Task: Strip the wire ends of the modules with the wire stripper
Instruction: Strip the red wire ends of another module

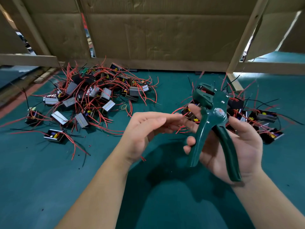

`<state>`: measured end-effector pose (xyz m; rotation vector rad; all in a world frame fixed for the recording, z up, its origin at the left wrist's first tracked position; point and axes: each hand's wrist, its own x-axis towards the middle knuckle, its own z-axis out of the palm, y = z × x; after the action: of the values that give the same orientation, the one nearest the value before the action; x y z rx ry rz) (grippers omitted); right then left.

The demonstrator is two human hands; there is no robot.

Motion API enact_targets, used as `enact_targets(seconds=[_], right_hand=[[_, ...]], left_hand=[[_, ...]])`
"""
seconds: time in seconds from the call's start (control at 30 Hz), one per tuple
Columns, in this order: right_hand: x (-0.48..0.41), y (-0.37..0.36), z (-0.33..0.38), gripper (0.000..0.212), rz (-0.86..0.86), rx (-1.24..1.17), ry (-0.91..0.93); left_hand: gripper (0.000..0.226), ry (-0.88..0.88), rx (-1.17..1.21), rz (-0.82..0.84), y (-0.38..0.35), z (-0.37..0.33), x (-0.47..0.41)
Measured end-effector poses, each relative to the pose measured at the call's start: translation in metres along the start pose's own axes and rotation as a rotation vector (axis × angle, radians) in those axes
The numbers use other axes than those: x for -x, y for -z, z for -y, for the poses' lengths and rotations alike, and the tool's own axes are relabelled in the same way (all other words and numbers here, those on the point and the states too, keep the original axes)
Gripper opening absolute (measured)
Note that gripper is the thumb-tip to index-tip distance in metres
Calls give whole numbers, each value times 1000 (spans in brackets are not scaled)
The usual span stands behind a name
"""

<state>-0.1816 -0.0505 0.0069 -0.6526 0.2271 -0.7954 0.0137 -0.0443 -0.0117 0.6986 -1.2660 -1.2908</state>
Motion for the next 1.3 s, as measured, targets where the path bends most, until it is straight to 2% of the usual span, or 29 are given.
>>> enact_targets(seconds=[0.07,0.17,0.23,0.3,0.4,0.47,0.53,0.67,0.77,0.93,1.0,1.3], right_hand=[[0,1,1,80,7,-4,13],[0,1,0,80,104,-100,-14],[0,0,-1,79,115,-68,-32],[0,2,-1,76,106,-17,-35],[1,4,-1,71,117,-26,-48],[0,3,-1,67,143,-90,-78],[0,1,-2,65,151,-106,-114],[-3,0,-10,70,164,-50,-154],[-4,0,-14,71,165,-55,-158],[-4,1,-15,71,166,-56,-143],[-5,1,-15,70,159,-39,-139],[-5,0,-25,71,132,71,-188]], left_hand=[[35,74,-6,65,1,0,1],[31,197,-94,164,1,2,3],[31,237,-149,198,2,2,2],[42,320,-110,169,4,-2,0],[48,459,-66,7,6,-6,-4],[39,430,-48,-122,4,-5,-6],[30,317,16,-202,1,-5,-7],[15,75,129,-266,-2,-4,-6],[11,-25,157,-275,-3,-1,-6],[16,-48,75,-345,-4,0,-7],[11,-46,62,-375,-5,-2,-8],[16,-30,218,-494,-6,-10,-12]])
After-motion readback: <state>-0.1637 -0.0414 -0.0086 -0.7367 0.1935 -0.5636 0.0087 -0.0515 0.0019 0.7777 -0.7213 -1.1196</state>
